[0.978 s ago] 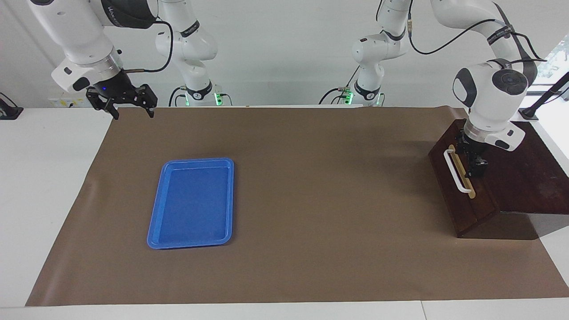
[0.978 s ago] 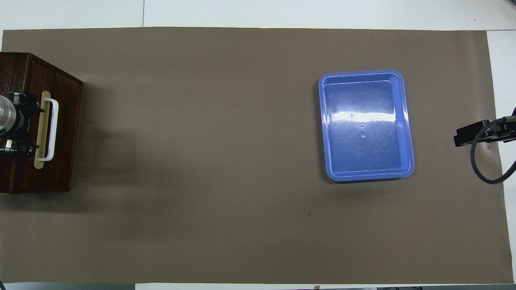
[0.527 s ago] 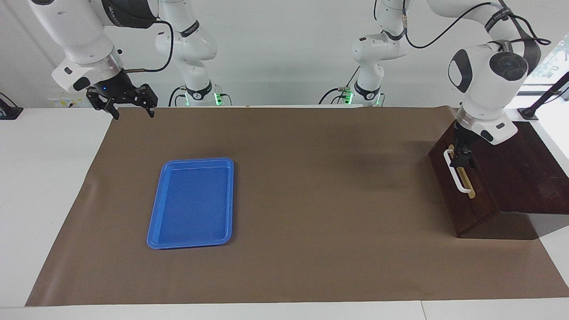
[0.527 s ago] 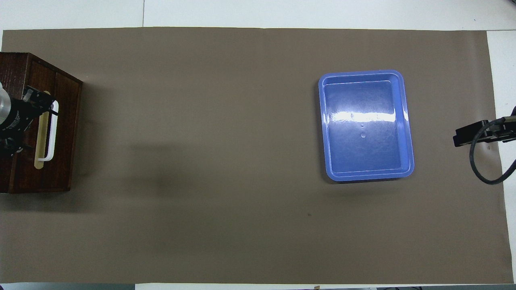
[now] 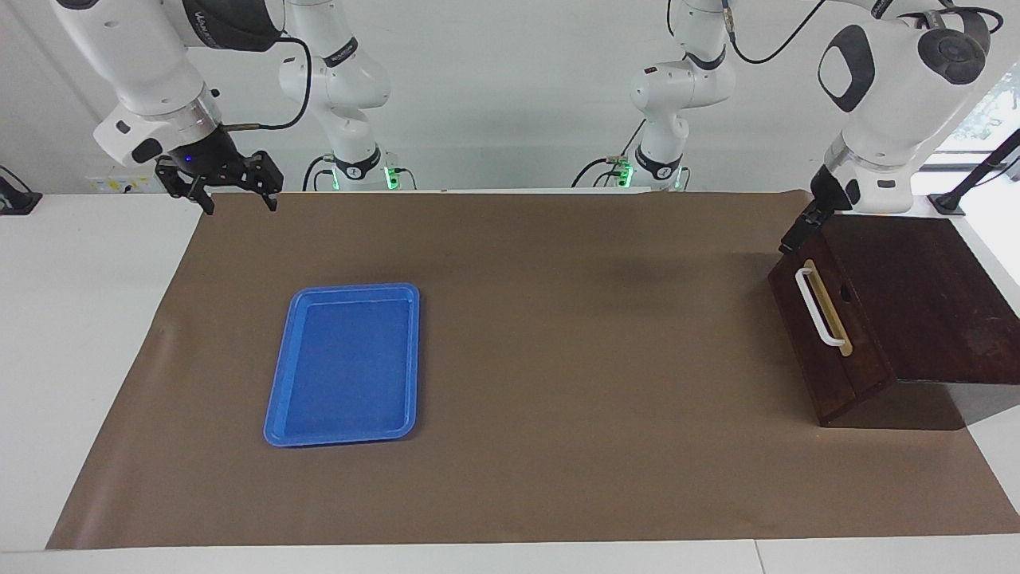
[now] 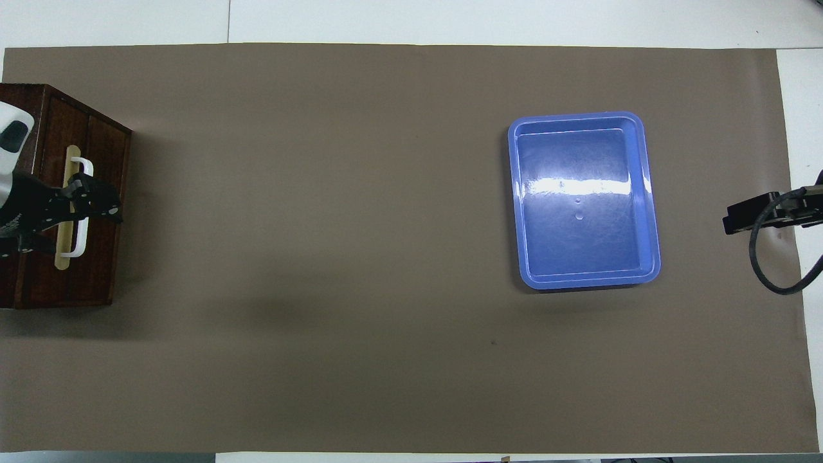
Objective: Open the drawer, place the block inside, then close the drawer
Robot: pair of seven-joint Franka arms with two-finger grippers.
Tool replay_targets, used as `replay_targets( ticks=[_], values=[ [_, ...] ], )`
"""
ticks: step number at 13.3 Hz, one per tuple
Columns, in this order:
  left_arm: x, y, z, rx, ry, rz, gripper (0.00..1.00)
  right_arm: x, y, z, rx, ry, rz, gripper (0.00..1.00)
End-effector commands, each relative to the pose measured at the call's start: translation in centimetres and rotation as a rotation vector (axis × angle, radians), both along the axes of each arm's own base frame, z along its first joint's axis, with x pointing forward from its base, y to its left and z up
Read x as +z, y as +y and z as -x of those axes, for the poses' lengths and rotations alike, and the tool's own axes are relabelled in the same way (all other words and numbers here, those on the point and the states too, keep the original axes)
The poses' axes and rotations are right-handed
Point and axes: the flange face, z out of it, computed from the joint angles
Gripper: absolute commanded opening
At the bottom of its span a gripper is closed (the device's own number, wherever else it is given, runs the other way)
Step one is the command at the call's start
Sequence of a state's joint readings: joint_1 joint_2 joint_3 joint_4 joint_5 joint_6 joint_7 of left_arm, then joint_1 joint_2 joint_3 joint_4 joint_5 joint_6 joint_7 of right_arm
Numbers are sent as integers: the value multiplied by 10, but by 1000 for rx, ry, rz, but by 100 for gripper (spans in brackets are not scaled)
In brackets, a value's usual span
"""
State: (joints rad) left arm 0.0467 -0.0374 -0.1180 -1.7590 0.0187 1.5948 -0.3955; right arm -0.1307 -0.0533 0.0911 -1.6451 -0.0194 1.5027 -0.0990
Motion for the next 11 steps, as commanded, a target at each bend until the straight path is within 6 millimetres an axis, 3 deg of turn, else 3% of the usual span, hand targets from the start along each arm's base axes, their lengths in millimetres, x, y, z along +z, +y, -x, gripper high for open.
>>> replay_targets(
  ticks=[1, 2, 5, 11],
  values=[
    [-12, 2, 0, -113, 67, 51, 100, 2, -2, 1, -12, -13, 1, 100],
    [-20, 1, -3, -116, 93, 54, 100, 2, -2, 1, -12, -9, 1, 100],
    [-16, -13, -18, -142, 111, 60, 100, 2, -2, 1, -13, -11, 1, 100],
    [-7, -17, -15, -156, 93, 58, 100, 2, -2, 1, -13, -13, 2, 100]
  ],
)
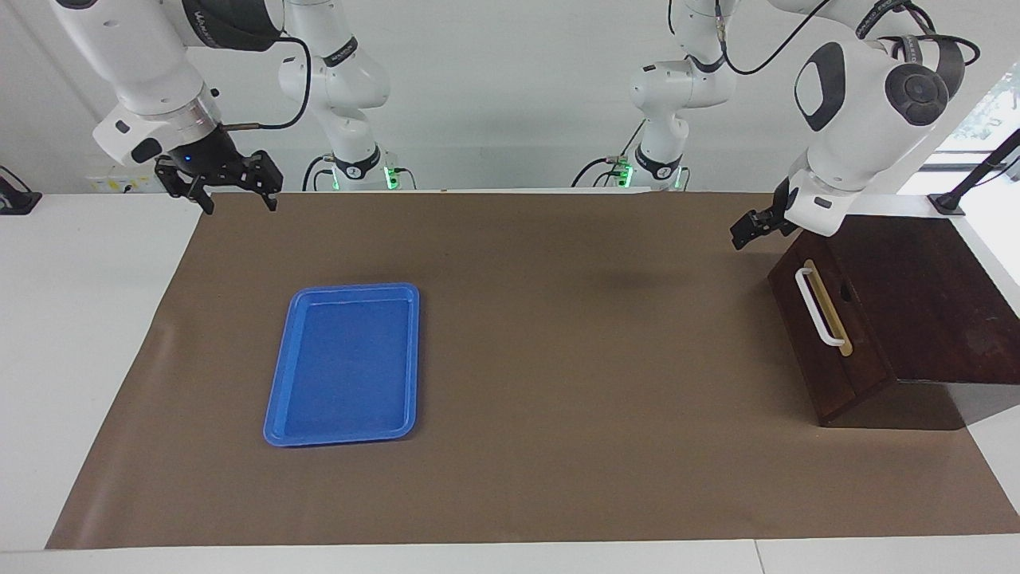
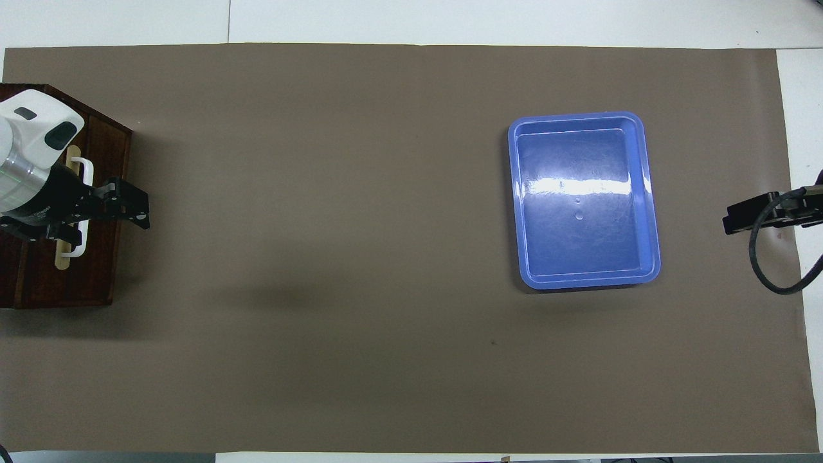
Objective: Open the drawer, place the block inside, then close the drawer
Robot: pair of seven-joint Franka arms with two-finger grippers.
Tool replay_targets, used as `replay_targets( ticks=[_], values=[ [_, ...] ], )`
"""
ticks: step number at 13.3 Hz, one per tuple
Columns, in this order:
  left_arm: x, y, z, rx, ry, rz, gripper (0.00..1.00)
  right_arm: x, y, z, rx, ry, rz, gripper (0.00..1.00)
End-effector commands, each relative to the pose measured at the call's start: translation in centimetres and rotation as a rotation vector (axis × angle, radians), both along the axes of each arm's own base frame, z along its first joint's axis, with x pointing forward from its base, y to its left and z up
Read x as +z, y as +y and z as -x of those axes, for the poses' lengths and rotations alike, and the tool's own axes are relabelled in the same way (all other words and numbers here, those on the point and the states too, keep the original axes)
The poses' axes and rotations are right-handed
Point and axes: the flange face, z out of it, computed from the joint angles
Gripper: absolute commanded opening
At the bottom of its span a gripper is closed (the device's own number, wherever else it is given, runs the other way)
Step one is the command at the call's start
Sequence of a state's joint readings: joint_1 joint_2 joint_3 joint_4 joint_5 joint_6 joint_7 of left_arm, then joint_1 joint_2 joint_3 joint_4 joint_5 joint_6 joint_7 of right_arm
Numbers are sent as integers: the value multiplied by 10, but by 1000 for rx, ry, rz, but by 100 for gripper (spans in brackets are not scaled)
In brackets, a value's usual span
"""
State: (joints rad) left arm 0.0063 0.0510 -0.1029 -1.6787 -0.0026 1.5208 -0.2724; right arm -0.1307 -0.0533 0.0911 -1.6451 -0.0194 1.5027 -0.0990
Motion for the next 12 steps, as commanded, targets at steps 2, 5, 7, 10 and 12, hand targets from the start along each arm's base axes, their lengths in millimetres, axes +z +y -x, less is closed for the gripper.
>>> replay_targets(
  ticks=[2, 5, 7, 10, 12],
  values=[
    [11, -1, 1, -14, 0, 15, 100, 2, -2, 1, -13, -13, 2, 100],
    [10, 0, -2, -16, -2, 13, 100, 2, -2, 1, -12, -13, 1, 100],
    [26, -9, -3, -63, -31, 24, 100, 2, -2, 1, -12, -13, 1, 100],
    [32, -7, -3, -89, -46, 28, 100, 2, -2, 1, -12, -13, 1, 100],
    [32, 0, -5, -125, -50, 37, 100, 2, -2, 1, -12, -13, 1, 100]
  ],
)
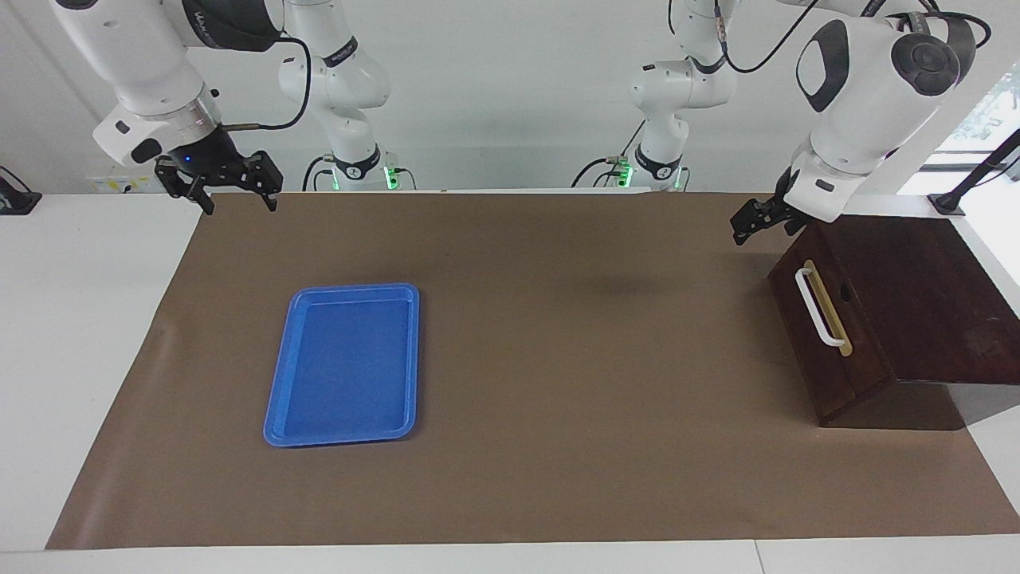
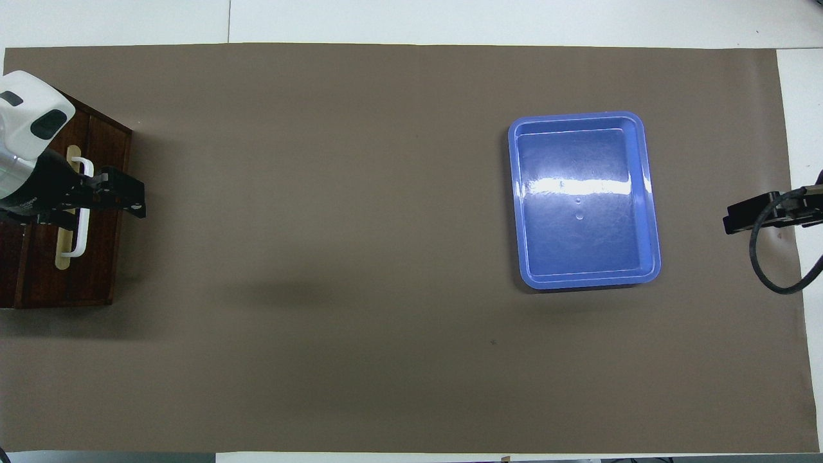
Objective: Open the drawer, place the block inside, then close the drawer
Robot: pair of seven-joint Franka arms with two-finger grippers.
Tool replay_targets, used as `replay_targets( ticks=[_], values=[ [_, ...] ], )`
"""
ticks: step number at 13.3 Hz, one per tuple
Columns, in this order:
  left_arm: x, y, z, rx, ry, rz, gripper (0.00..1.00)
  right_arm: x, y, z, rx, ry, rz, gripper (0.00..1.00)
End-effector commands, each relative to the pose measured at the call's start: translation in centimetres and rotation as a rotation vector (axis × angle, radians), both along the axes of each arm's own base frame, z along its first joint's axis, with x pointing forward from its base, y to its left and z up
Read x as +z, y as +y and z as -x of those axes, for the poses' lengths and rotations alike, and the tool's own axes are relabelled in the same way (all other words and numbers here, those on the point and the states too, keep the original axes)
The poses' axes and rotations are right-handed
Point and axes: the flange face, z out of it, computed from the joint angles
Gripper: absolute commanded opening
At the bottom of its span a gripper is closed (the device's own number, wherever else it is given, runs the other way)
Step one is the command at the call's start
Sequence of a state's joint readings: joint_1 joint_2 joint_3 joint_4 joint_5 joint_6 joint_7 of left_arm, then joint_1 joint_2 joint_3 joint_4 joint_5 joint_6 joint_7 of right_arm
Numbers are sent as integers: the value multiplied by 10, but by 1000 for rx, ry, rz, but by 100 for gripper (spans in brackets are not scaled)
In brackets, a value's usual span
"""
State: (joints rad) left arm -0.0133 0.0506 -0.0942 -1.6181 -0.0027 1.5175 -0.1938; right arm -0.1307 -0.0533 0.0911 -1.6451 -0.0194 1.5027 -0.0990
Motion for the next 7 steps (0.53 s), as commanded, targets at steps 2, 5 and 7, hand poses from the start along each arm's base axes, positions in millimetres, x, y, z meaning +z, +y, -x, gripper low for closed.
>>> replay_targets(
  ticks=[2, 5, 7],
  values=[
    [3, 17, -2, -39, 8, 18, 100, 2, -2, 1, -12, -13, 1, 100],
    [6, 21, -4, -59, -12, 21, 100, 2, -2, 1, -12, -13, 1, 100],
    [7, 20, -5, -58, -18, 24, 100, 2, -2, 1, -12, -13, 1, 100]
  ],
)
